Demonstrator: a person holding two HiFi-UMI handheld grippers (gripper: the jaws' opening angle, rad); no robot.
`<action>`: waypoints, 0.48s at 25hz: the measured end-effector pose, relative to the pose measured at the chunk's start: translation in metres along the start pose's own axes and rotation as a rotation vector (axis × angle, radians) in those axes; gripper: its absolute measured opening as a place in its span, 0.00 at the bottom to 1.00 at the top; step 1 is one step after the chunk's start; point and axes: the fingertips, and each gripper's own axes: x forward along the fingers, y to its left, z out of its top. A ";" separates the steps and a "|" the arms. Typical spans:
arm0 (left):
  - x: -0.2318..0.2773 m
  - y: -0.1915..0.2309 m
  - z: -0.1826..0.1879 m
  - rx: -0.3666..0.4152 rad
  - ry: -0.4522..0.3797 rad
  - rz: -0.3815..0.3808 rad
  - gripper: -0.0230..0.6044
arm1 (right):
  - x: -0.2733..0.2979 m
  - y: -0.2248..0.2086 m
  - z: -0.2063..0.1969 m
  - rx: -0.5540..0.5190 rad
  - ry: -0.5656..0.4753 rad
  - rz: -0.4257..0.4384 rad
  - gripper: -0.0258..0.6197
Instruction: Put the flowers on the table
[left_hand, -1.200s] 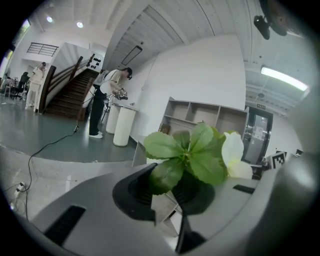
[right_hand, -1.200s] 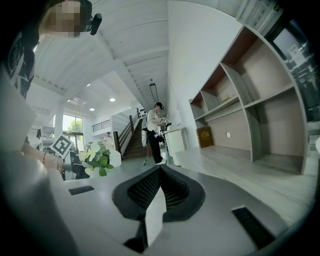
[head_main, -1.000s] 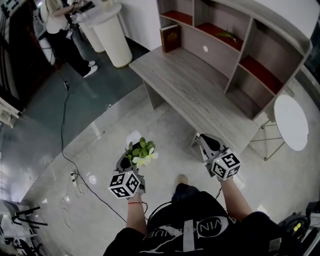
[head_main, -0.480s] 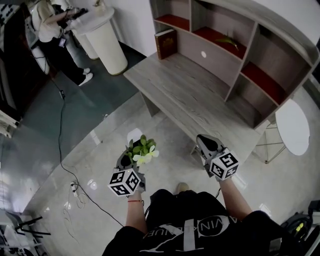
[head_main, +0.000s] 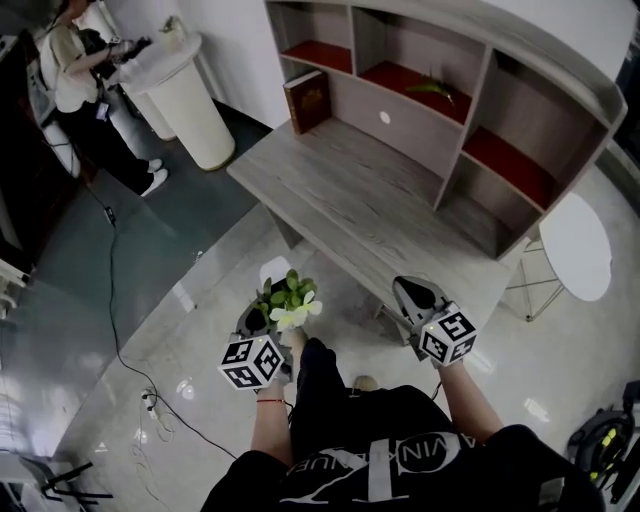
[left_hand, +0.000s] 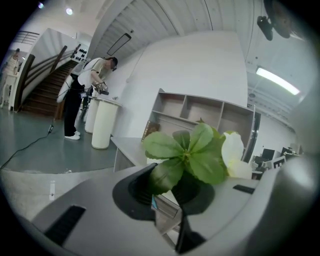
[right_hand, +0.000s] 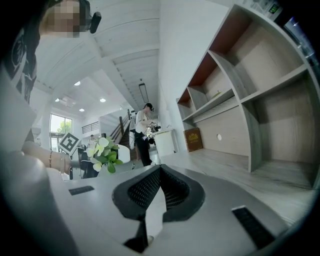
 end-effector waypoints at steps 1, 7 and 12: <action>0.007 -0.001 0.003 0.003 0.000 -0.012 0.15 | 0.002 -0.003 0.001 0.001 -0.004 -0.008 0.06; 0.044 -0.005 0.024 0.025 -0.002 -0.090 0.15 | 0.019 -0.013 0.016 -0.012 -0.022 -0.045 0.06; 0.068 0.013 0.025 0.036 0.037 -0.119 0.15 | 0.044 -0.017 0.022 -0.009 -0.024 -0.083 0.06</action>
